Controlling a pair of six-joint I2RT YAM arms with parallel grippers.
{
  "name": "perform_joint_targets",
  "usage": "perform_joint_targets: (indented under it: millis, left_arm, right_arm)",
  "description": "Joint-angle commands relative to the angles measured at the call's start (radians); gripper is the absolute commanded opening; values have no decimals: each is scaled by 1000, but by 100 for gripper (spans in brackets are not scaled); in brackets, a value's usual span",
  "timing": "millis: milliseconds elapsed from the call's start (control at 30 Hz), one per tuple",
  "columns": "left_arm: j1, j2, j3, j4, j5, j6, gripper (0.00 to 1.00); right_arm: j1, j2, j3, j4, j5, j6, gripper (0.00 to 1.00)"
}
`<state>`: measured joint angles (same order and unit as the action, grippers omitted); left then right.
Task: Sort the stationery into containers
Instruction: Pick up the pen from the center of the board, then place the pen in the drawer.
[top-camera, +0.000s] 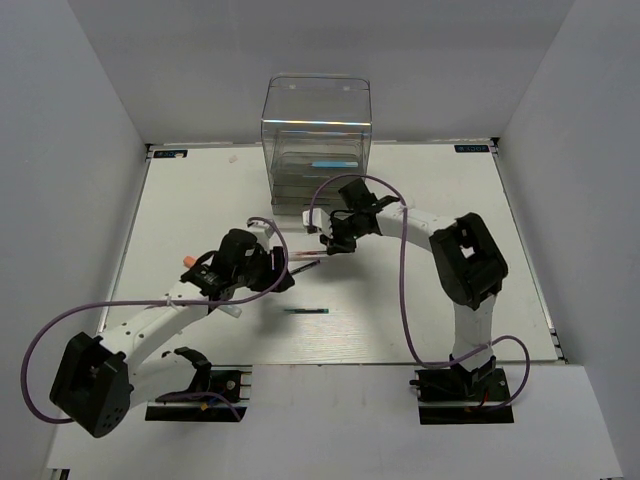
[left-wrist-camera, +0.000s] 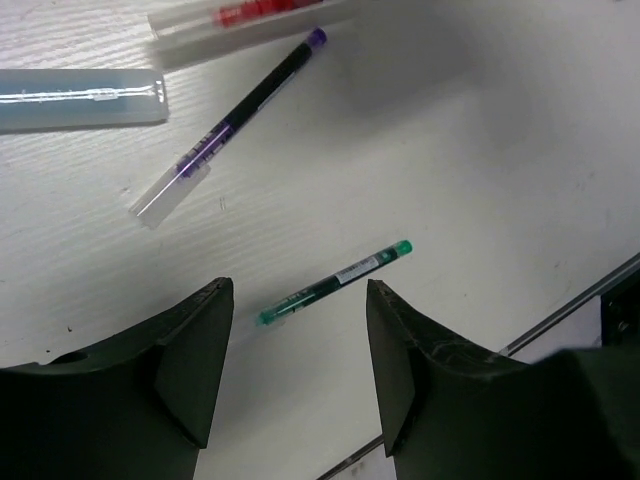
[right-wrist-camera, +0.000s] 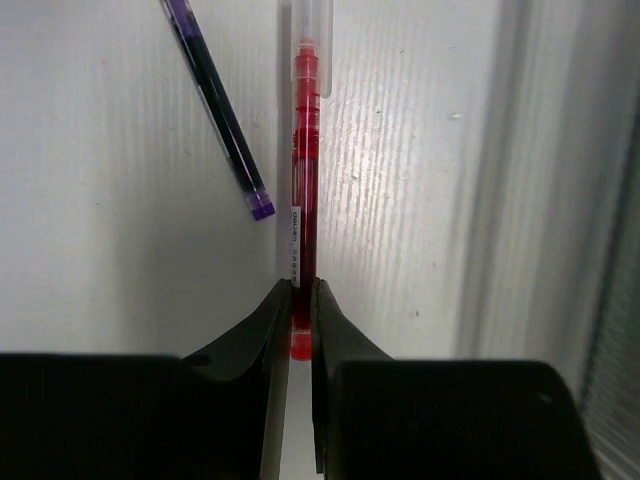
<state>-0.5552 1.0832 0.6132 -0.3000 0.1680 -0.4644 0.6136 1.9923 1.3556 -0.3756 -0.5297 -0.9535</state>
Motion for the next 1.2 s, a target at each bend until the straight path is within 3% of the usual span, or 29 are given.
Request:
perform_joint_targets:
  millis: [0, 333, 667, 967, 1167]
  left_arm:
    - [-22, 3, 65, -42, 39, 107, 65]
    - [-107, 112, 138, -162, 91, 257, 64]
    - [-196, 236, 189, -197, 45, 380, 64]
    - [-265, 336, 207, -186, -44, 380, 64]
    - [-305, 415, 240, -186, -111, 380, 64]
  right_arm:
    - [-8, -134, 0, -19, -13, 64, 0]
    - [-34, -279, -15, 40, 66, 148, 0]
    - [-83, -208, 163, 64, 215, 130, 0]
    - [-91, -83, 321, 9, 315, 42, 0]
    - [-91, -26, 341, -13, 332, -4, 0]
